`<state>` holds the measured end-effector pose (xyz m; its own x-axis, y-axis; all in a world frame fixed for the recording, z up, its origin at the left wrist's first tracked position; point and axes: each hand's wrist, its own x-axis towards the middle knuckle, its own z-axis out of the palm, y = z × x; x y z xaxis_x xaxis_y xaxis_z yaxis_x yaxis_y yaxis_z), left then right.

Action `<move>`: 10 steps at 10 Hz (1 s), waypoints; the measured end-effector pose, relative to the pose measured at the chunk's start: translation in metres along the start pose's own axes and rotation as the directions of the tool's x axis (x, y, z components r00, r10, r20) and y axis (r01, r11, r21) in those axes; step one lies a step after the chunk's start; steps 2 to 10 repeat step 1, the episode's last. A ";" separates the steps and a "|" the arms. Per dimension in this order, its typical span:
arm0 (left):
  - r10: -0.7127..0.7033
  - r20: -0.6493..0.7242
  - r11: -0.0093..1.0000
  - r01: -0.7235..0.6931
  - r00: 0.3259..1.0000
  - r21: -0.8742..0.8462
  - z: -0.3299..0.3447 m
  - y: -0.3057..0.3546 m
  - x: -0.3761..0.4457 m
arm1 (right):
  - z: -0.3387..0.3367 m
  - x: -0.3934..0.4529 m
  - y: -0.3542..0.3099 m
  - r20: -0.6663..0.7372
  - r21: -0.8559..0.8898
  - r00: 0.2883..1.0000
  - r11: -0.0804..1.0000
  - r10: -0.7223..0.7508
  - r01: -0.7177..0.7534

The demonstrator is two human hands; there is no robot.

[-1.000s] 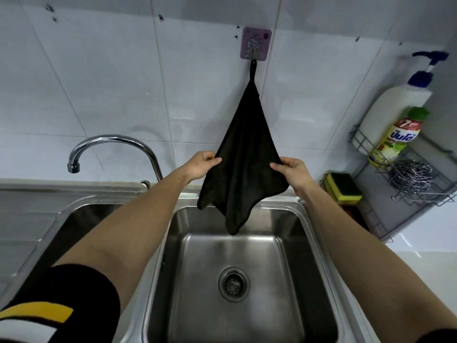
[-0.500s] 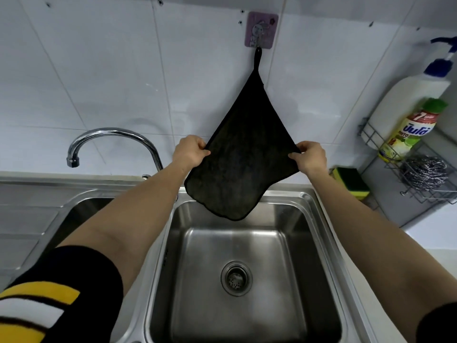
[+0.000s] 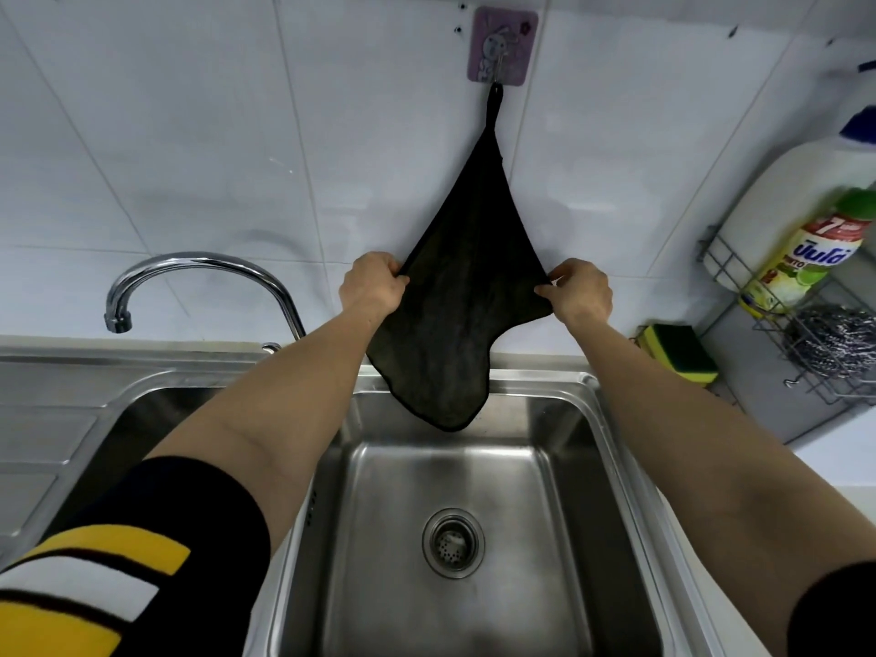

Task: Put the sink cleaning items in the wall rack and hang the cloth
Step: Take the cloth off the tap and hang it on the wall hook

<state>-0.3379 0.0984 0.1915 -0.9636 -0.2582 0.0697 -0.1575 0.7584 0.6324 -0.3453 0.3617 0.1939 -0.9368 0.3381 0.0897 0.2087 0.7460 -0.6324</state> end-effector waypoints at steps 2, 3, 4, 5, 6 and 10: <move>0.029 0.002 1.000 -0.029 1.000 -0.007 -0.009 0.004 0.000 | -0.009 -0.002 -0.004 0.020 -0.018 0.999 0.999 -0.046 0.046; 0.029 0.002 1.000 -0.029 1.000 -0.007 -0.009 0.004 0.000 | -0.009 -0.002 -0.004 0.020 -0.018 0.999 0.999 -0.046 0.046; 0.029 0.002 1.000 -0.029 1.000 -0.007 -0.009 0.004 0.000 | -0.009 -0.002 -0.004 0.020 -0.018 0.999 0.999 -0.046 0.046; 0.029 0.002 1.000 -0.029 1.000 -0.007 -0.009 0.004 0.000 | -0.009 -0.002 -0.004 0.020 -0.018 0.999 0.999 -0.046 0.046; 0.029 0.002 1.000 -0.029 1.000 -0.007 -0.009 0.004 0.000 | -0.009 -0.002 -0.004 0.020 -0.018 0.999 0.999 -0.046 0.046; 0.029 0.002 1.000 -0.029 1.000 -0.007 -0.009 0.004 0.000 | -0.009 -0.002 -0.004 0.020 -0.018 0.999 0.999 -0.046 0.046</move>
